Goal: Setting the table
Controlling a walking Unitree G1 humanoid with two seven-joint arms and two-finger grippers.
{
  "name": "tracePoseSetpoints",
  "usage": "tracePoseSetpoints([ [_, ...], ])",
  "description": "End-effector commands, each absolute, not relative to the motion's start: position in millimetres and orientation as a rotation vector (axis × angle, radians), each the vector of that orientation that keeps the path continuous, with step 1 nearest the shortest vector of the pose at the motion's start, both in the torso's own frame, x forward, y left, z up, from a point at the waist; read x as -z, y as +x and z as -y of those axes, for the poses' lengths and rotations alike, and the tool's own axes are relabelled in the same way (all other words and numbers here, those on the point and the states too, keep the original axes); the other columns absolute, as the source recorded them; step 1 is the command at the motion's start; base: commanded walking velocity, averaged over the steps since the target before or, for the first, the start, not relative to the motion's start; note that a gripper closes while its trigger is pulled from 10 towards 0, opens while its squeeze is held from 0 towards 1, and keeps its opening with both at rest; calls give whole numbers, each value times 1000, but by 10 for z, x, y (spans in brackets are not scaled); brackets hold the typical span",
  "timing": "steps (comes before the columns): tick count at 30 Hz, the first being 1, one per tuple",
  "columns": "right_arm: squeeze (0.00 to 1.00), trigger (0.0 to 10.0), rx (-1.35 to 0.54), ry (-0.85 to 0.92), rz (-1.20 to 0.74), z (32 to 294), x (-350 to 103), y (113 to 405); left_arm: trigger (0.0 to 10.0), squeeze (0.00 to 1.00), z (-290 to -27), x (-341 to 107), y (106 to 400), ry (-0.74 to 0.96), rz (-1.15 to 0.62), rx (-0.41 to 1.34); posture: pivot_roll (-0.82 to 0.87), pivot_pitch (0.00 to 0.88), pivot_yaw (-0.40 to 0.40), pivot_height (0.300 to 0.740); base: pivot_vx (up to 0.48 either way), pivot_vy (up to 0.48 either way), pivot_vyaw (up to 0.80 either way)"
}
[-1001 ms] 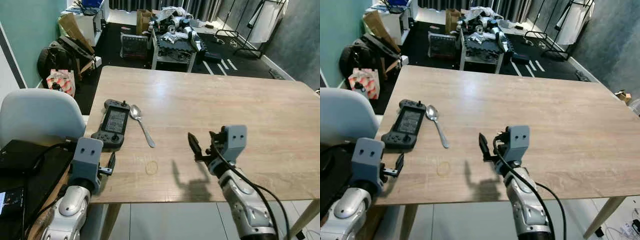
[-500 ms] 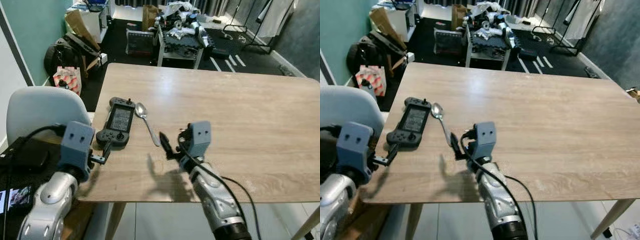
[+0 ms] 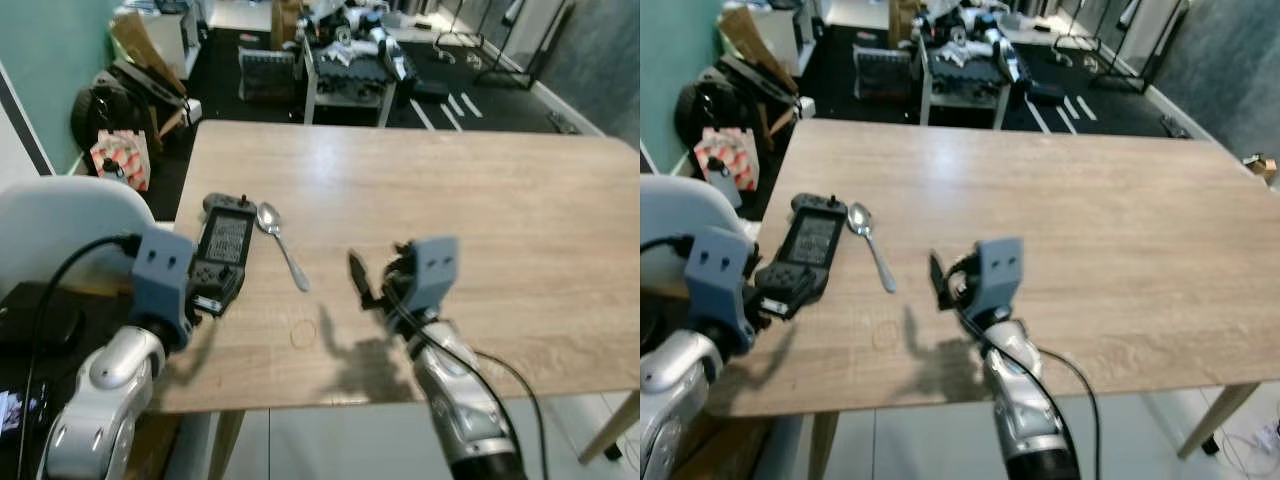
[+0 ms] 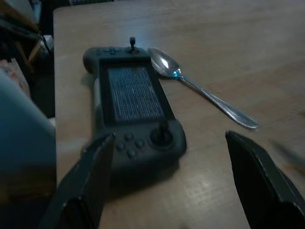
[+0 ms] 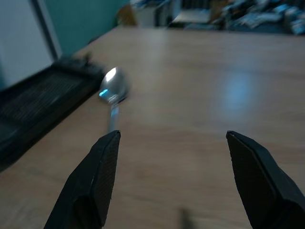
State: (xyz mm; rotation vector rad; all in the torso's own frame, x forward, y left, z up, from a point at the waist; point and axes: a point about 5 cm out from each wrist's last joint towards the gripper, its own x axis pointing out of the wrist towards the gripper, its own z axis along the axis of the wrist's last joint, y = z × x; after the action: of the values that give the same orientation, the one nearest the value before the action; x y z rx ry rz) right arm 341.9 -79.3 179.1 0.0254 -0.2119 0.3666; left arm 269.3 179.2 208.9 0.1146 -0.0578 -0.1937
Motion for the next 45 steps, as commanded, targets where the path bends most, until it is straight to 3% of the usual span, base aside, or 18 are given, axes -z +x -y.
tracePoseSetpoints([
  [1,0,10000,-367,0,203,763,-1750,3442,10000,0,-1882,-2111,2606,103,55,155,282,182,-33,740,0,0,0],
  [12,0,10000,-384,-75,121,557,-1654,3572,10000,0,-2343,-2129,2239,185,0,56,346,184,-53,740,0,0,0],
  [24,0,10000,-462,-153,45,431,-1517,3586,10000,0,-2408,-2205,2172,208,-6,53,353,190,-61,740,0,0,0],
  [25,0,7569,-467,-170,38,426,-1501,3590,10000,0,-2409,-2207,2169,209,-6,54,354,191,-63,740,0,0,0],
  [27,0,7569,-467,-170,38,426,-1501,3590,10000,0,-2409,-2207,2169,209,-6,54,354,191,-63,740,0,0,0],
  [28,0,4157,-478,-240,-51,409,-1382,3594,10000,0,-2409,-2216,2151,203,-8,55,355,192,-65,740,0,0,0],
  [30,0,4039,-482,-258,-89,408,-1345,3596,10000,0,-2407,-2217,2145,199,-9,54,351,193,-69,740,0,0,0],
  [36,0,4196,-482,-226,-151,430,-1357,3633,10000,0,-2380,-2190,2125,184,-16,55,345,195,-74,740,0,0,0],
  [37,0,4863,-477,-203,-169,442,-1364,3647,10000,0,-2373,-2183,2121,180,-19,55,345,195,-74,740,0,0,0],
  [38,0,4863,-477,-203,-169,442,-1364,3647,10000,0,-2373,-2183,2121,180,-19,55,345,195,-74,740,0,0,0],
  [39,0,7333,-474,-186,-181,452,-1367,3656,10000,0,-2366,-2179,2119,178,-20,56,335,197,-80,740,0,0,0],
  [40,0,7961,-466,-175,-191,467,-1367,3667,10000,0,-2361,-2176,2116,175,-21,56,333,197,-81,740,0,0,0],
  [41,0,10000,-450,-164,-198,492,-1366,3682,10000,0,-2356,-2173,2115,173,-22,56,332,198,-82,740,0,0,0],
  [45,0,10000,-430,-154,-181,522,-1397,3705,10000,0,-2350,-2168,2111,172,-25,56,334,200,-82,740,0,0,0],
])
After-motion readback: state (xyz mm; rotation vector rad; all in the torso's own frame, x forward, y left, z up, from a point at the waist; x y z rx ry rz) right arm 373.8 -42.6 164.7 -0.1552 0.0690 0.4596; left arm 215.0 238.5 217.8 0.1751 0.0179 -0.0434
